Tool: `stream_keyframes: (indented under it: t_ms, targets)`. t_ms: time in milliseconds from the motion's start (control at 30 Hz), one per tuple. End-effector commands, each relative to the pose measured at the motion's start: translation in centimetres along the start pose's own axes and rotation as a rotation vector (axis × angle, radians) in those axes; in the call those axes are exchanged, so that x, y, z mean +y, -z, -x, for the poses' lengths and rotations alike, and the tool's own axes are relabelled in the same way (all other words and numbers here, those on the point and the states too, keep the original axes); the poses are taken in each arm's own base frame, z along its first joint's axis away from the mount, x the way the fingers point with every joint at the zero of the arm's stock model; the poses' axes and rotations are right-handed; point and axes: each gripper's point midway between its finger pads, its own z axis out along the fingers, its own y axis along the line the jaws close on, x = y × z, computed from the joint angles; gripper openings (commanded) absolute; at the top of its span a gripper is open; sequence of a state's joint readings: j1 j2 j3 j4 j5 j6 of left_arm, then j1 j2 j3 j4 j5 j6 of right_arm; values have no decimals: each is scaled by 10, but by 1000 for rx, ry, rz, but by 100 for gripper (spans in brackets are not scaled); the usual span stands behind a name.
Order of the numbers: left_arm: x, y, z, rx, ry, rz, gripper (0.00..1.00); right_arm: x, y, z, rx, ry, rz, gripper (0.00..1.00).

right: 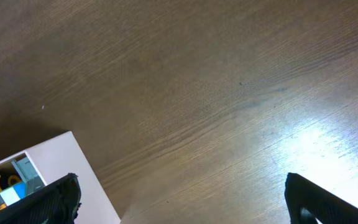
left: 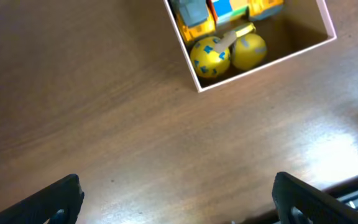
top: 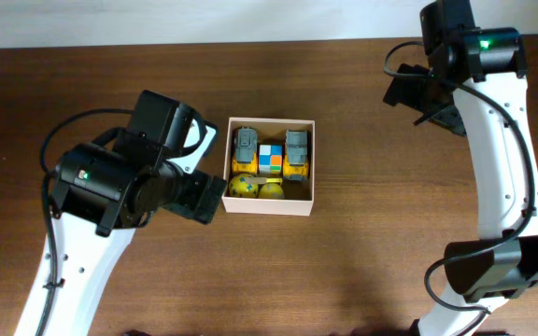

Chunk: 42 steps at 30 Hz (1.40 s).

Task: Pack container

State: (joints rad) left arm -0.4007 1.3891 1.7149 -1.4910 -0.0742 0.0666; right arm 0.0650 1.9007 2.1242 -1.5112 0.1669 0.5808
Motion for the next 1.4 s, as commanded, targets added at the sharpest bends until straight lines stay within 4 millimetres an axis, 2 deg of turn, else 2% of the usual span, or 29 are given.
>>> stream_keyframes:
  t_ms: [0,100,233,333,467,633,900,1100,1367]
  targets:
    - [21,19,21,-151,-8,113,99,-3,4,3,-12,-20,4,99]
    - [40,42,50,-375,14,173,99,-3,4,3,-12,-20,4,99]
    - [56,69,67,-643,79,198,99,-3,4,3,-12,-20,4,99]
    - [61,80,70,-840,95,193,99,-3,4,3,-12,-20,4,99]
    - [63,79,57,-1048,94,221,99,-3,4,3,-12,-20,4,99]
    - [59,58,25,-1191,93,262,99,-3,4,3,-12,-20,4,99]
    - [53,12,-21,-1238,101,298,99,-3,4,3,-12,-20,4,99]
    - [50,-9,-43,-1264,103,312,99,-3,4,3,-12,-20,4,99]
    - [41,-36,-62,-1278,90,299,99,-3,4,3,-12,-20,4,99]
